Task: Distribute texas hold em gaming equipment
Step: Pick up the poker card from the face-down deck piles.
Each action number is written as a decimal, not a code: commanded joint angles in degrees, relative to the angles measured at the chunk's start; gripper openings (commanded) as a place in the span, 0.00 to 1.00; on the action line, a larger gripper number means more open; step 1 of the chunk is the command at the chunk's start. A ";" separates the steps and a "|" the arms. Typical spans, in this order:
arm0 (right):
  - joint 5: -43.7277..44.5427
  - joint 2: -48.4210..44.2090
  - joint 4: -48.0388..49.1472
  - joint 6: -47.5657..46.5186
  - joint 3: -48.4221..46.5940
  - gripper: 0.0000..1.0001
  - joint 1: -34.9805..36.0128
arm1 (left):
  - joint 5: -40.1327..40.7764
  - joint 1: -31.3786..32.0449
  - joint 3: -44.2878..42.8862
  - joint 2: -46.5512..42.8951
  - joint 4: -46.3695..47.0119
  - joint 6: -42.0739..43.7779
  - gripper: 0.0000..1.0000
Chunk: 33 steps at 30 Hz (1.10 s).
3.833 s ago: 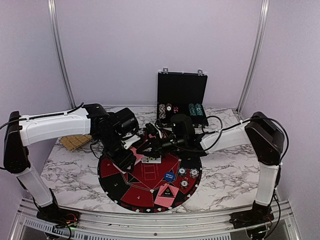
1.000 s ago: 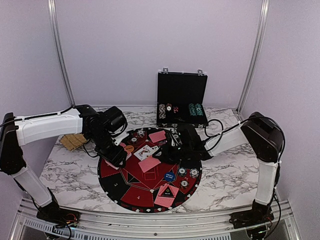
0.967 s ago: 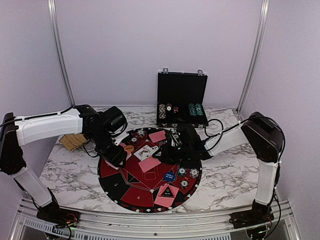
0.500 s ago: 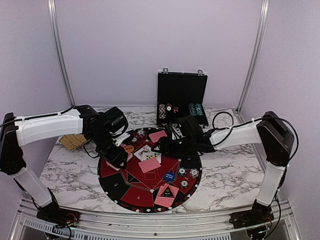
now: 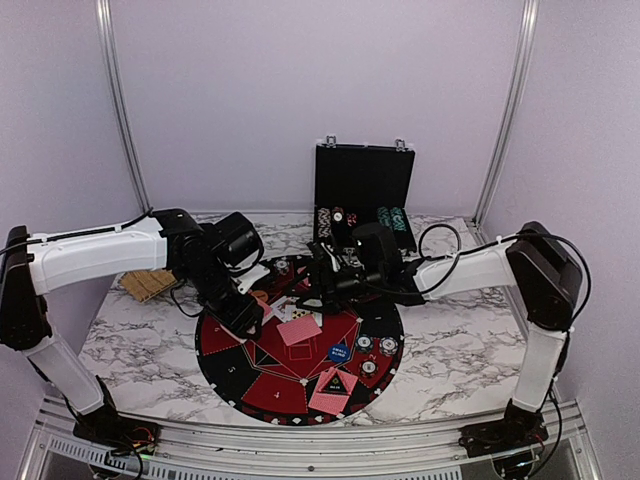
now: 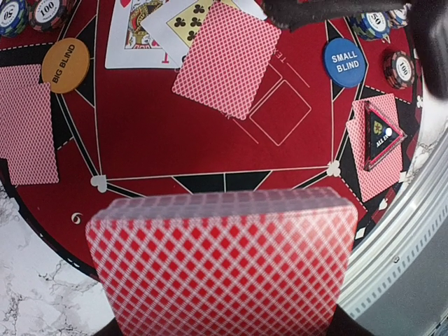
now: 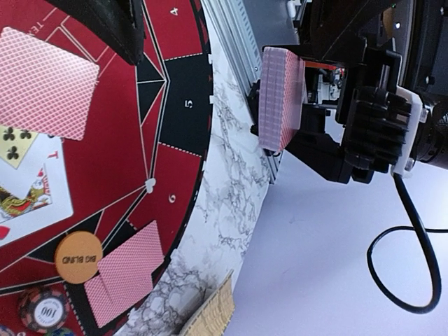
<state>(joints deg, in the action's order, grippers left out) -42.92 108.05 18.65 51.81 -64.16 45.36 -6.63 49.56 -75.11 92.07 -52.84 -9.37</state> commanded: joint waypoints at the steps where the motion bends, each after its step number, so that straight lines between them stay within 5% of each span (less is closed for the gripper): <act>1: -4.83 2.33 6.38 4.19 -2.40 0.79 1.56 | -0.66 0.39 -2.40 0.56 -0.51 1.03 0.39; 24: -6.73 10.32 9.94 8.39 -9.36 0.77 6.18 | -0.57 1.09 -3.37 1.18 -0.86 1.02 0.39; 33: -5.61 11.72 4.81 4.81 -9.29 0.63 5.96 | -0.13 1.12 -3.26 0.44 -0.95 1.00 0.39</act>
<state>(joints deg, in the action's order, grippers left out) -49.25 119.15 26.46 59.27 -71.81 51.53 -6.92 50.37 -76.99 92.86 -52.99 -8.73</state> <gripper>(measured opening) 0.674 0.653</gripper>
